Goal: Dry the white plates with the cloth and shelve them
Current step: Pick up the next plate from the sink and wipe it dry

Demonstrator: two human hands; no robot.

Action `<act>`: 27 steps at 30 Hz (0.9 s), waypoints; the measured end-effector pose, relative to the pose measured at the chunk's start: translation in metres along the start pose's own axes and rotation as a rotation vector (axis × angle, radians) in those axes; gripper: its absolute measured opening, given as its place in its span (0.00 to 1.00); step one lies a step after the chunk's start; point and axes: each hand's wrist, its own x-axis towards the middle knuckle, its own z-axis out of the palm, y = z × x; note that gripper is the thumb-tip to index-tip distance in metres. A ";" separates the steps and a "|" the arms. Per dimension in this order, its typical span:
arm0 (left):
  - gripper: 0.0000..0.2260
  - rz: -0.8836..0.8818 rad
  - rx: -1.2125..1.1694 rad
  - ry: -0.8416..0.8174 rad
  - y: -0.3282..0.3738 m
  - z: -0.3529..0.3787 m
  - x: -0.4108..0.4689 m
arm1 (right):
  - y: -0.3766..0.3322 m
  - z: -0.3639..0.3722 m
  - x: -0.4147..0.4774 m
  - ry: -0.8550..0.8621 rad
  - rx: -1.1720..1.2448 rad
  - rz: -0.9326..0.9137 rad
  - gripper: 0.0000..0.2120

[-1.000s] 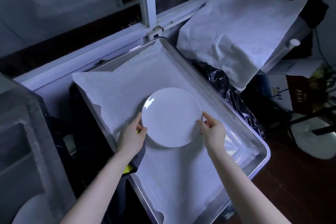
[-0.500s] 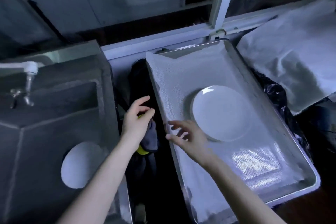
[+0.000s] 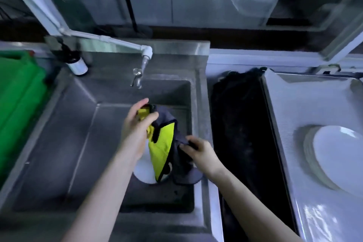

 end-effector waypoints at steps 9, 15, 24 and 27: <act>0.27 -0.562 0.274 -0.239 -0.066 -0.139 0.033 | -0.021 0.135 0.070 -0.109 0.613 0.458 0.08; 0.15 -0.685 0.435 0.061 -0.126 -0.193 0.073 | 0.053 0.144 0.121 0.132 0.111 0.671 0.08; 0.10 -0.889 0.297 0.135 -0.203 -0.225 0.107 | 0.171 0.130 0.148 0.127 -0.332 0.823 0.22; 0.10 -0.891 0.287 0.207 -0.215 -0.230 0.107 | 0.185 0.139 0.147 0.154 -0.208 0.888 0.22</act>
